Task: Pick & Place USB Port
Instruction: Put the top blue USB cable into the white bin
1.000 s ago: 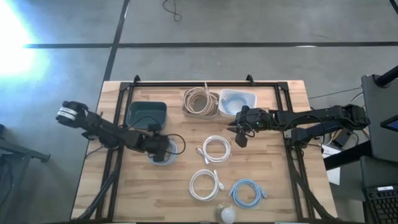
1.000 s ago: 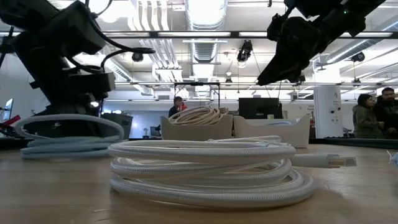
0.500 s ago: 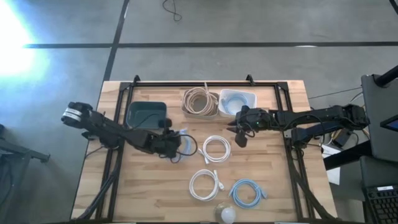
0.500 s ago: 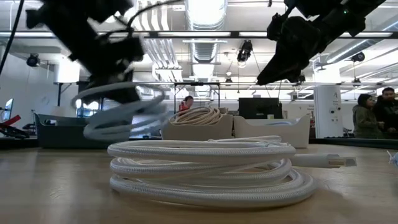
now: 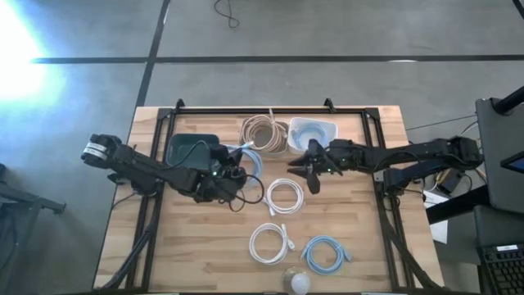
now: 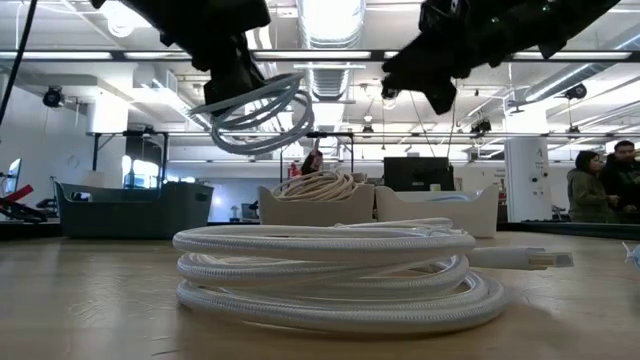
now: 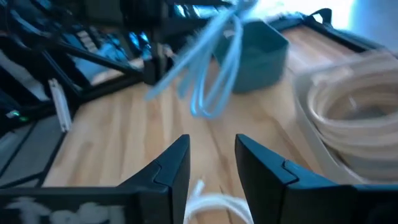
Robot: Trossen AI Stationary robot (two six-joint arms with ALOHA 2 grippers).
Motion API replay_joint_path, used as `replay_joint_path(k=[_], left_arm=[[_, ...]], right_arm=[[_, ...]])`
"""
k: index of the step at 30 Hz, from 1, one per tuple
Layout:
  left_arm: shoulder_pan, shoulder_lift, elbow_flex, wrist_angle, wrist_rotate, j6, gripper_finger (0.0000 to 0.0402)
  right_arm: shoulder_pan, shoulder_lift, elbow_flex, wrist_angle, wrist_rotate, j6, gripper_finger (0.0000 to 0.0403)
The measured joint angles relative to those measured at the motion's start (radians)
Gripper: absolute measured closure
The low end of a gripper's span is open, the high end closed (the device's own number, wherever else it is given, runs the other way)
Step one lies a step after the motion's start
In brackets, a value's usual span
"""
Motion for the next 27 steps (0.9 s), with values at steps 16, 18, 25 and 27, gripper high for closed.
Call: replay_joint_path(k=[16, 18, 25, 27], left_arm=[[-0.001, 0.000, -0.045, 0.095, 0.005, 0.095, 0.0372], [-0.002, 0.000, -0.045, 0.102, 0.004, 0.120, 0.0372], [-0.002, 0.000, -0.045, 0.110, -0.007, 0.182, 0.0372], [-0.002, 0.000, -0.045, 0.106, -0.013, 0.190, 0.0372]], right_arm=[[-0.022, 0.252, 0.163, 0.279, 0.002, -0.007, 0.0273], [-0.039, 0.280, 0.226, 0.209, -0.002, 0.000, 0.0273], [-0.061, 0.437, 0.472, -0.092, -0.052, -0.073, 0.0271], [-0.060, 0.488, 0.541, -0.143, -0.053, -0.088, 0.0271]])
